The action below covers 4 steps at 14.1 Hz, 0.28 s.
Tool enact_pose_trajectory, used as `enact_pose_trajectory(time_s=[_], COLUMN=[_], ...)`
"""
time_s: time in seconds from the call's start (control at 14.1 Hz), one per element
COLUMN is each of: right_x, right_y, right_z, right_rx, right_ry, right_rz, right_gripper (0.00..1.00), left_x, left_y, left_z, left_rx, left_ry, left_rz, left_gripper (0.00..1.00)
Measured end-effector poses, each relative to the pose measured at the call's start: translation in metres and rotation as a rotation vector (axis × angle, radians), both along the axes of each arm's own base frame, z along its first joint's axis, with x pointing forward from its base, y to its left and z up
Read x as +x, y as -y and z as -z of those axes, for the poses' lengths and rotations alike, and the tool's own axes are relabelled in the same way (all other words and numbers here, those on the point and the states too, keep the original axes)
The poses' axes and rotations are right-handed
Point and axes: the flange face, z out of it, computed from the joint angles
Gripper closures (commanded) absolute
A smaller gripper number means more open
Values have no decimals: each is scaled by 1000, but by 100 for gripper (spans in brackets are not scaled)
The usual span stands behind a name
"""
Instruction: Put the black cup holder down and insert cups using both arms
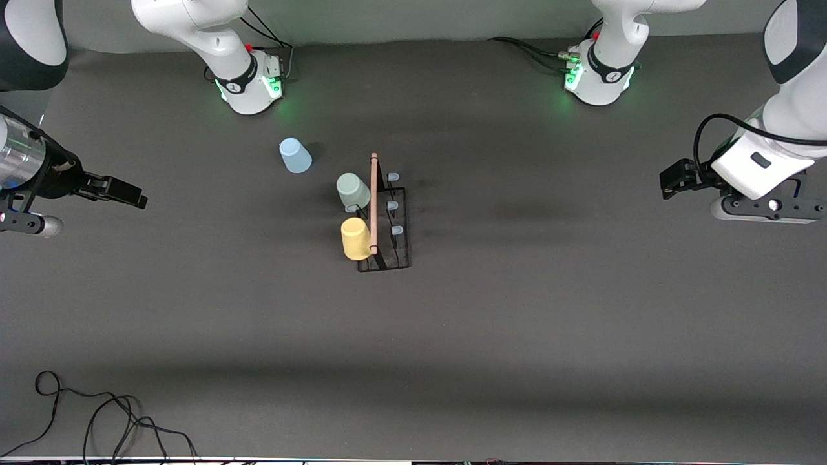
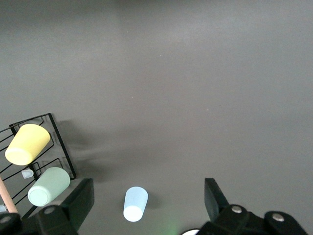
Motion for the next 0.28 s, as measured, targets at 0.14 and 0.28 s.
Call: enact_pose_trajectory(time_s=[0.14, 0.28], right_x=[0, 0], right_y=[-3, -3], right_z=[0, 0], right_rx=[0, -1], right_ry=[0, 0], right_rz=[-6, -6], right_gripper=[0, 0], left_x=[0, 0], left_y=[0, 0], left_z=[0, 0], left_rx=[0, 0], left_ry=[-1, -1], left_rz=[0, -1], left_gripper=[1, 1])
